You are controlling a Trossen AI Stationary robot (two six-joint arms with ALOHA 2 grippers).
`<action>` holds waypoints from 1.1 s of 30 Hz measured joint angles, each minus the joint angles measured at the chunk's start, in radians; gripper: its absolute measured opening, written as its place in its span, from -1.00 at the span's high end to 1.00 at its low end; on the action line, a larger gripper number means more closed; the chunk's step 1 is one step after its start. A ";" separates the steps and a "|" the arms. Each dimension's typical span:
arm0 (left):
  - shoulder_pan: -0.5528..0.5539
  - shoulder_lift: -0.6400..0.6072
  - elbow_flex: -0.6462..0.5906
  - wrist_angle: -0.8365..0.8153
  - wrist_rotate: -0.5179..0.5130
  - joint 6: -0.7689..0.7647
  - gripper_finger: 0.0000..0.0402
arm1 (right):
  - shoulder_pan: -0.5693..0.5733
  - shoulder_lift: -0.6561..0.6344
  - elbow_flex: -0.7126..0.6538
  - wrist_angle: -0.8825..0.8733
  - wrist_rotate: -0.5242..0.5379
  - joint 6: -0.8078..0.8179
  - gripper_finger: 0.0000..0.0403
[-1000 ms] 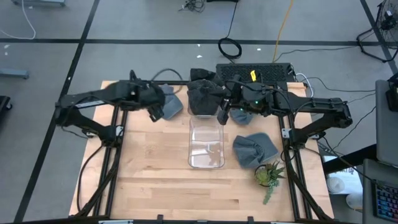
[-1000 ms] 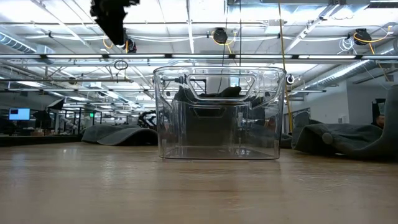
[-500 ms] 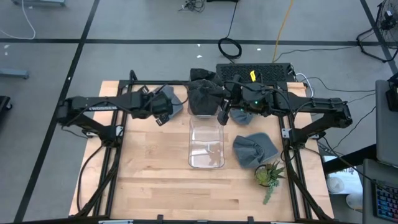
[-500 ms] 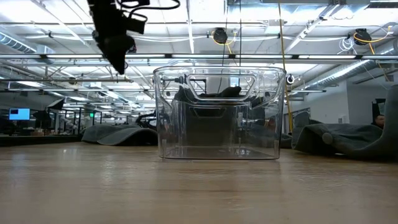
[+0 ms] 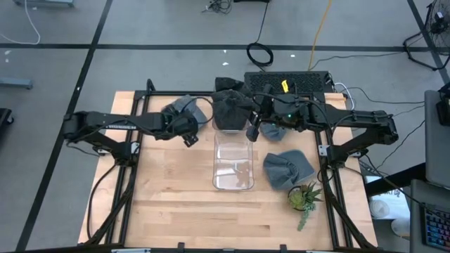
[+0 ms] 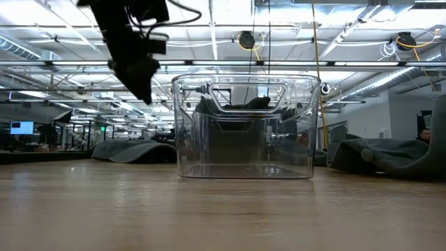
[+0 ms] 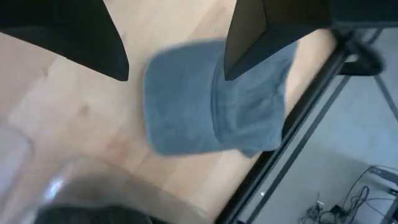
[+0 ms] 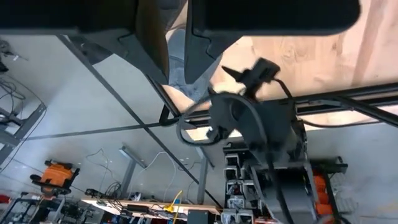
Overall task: Pick & Place hat
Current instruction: Put the top left blue cap into the bottom transparent bin
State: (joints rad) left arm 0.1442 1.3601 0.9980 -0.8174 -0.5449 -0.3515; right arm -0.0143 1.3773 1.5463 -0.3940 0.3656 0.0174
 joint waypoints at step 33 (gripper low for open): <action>0.021 0.349 -0.201 0.547 -0.115 0.053 -0.20 | -0.039 0.000 0.000 -0.046 -0.003 -0.091 0.80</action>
State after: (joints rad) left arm 0.1652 1.7090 0.7967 -0.2708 -0.6598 -0.2988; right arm -0.0532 1.3777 1.5463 -0.4400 0.3623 -0.0736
